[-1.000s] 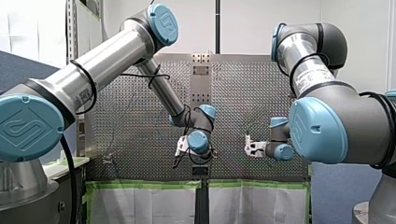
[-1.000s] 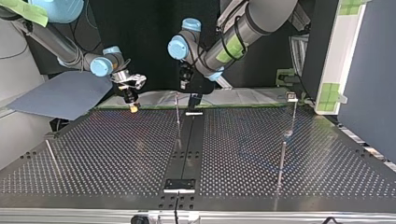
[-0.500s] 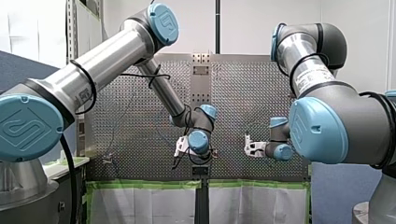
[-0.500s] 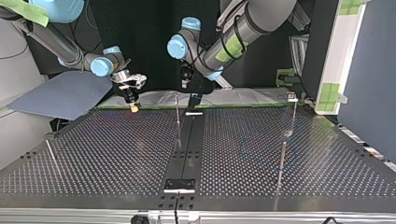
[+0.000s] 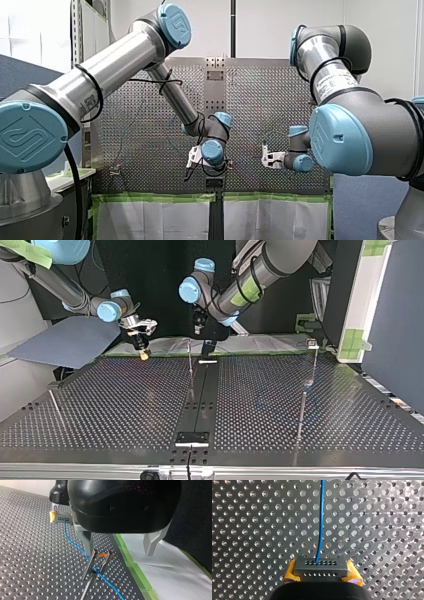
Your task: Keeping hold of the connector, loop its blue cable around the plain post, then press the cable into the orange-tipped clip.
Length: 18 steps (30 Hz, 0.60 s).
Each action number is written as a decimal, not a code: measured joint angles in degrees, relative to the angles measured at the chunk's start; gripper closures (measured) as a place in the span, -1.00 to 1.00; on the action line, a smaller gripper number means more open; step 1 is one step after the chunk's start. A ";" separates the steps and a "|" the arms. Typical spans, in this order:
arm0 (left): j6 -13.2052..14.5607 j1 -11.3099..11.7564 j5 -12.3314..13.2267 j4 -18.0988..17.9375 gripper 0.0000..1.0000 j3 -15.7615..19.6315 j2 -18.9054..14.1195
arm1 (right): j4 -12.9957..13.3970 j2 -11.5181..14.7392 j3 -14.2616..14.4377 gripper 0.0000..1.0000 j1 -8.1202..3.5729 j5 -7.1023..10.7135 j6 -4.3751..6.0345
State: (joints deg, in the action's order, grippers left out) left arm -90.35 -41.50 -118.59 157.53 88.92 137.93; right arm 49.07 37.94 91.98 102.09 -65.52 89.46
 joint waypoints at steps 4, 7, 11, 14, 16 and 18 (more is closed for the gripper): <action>0.09 0.00 0.01 0.06 -1.00 0.00 0.00 | -0.01 -0.03 0.00 1.00 0.01 -0.01 0.02; 0.44 -0.29 -0.13 0.60 -1.00 0.15 -0.16 | -0.02 -0.03 0.00 1.00 0.01 -0.01 0.03; 0.59 -1.52 -0.95 0.24 -1.00 1.26 -1.26 | -0.02 -0.07 0.00 1.00 0.00 0.01 0.02; 0.15 -3.00 -2.30 -1.07 -1.00 2.70 -2.71 | 0.04 -0.08 0.00 1.00 0.00 0.06 0.01; -0.68 -4.18 -3.28 -2.20 -1.00 3.89 -3.89 | 0.12 -0.08 0.00 1.00 0.00 0.15 0.02; -1.79 -5.43 -3.52 -3.46 -1.00 5.14 -5.13 | 0.19 -0.09 0.00 1.00 0.00 0.23 0.02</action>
State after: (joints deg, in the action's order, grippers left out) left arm -92.14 -46.93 -122.12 154.07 94.07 132.79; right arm 49.25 37.85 91.99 102.09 -65.29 89.48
